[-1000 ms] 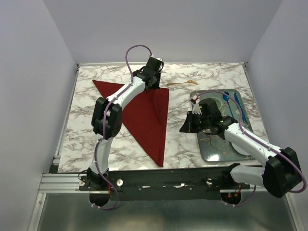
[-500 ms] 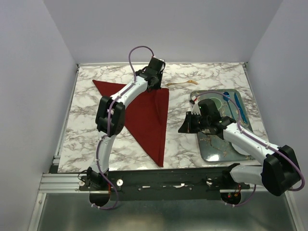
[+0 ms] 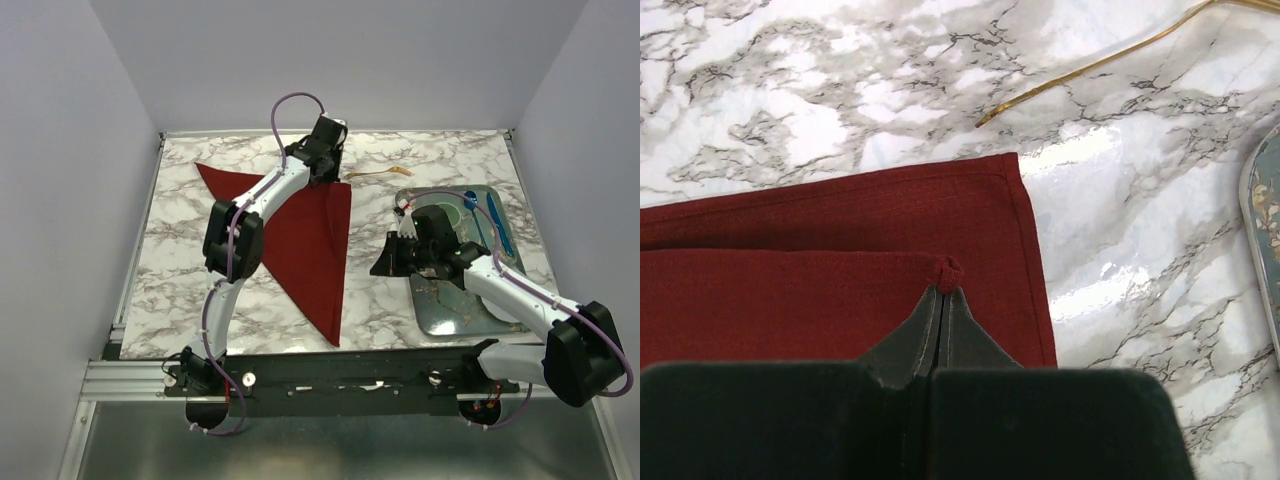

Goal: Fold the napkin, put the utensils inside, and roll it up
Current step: Fold the napkin

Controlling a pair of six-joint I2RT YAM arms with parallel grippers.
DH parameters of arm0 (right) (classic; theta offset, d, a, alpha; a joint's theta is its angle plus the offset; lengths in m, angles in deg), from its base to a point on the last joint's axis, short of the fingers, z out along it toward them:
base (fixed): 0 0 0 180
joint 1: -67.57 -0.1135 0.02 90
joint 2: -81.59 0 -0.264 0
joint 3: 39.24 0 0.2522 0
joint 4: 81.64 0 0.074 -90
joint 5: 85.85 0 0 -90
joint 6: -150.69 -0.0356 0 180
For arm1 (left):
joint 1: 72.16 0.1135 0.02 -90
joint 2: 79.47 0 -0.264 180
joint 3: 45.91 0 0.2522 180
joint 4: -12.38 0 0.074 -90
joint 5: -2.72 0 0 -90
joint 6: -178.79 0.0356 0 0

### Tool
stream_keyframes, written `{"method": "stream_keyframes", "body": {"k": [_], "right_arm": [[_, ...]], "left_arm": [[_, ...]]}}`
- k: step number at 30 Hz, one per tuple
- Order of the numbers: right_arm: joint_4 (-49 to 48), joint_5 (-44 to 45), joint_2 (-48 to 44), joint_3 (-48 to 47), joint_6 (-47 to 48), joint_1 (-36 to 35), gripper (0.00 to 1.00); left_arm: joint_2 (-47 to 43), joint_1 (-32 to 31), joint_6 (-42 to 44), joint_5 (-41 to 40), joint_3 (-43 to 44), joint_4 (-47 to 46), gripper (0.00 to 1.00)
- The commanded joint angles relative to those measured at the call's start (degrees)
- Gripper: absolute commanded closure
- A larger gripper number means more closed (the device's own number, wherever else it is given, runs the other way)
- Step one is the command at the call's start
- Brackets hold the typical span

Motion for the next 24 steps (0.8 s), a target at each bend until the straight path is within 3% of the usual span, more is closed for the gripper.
{"method": "stream_keyframes", "body": {"k": [1, 24], "right_arm": [[-0.8, -1.6, 0.9, 0.4, -0.1, 0.4, 0.86], [-1.1, -2.0, 1.9, 0.7, -0.2, 0.3, 0.86]], "left_arm": [[2.1, -0.5, -0.1, 1.6, 2.3, 0.5, 1.0], [7.8, -0.6, -2.4, 3.8, 5.9, 0.4, 1.0]]}}
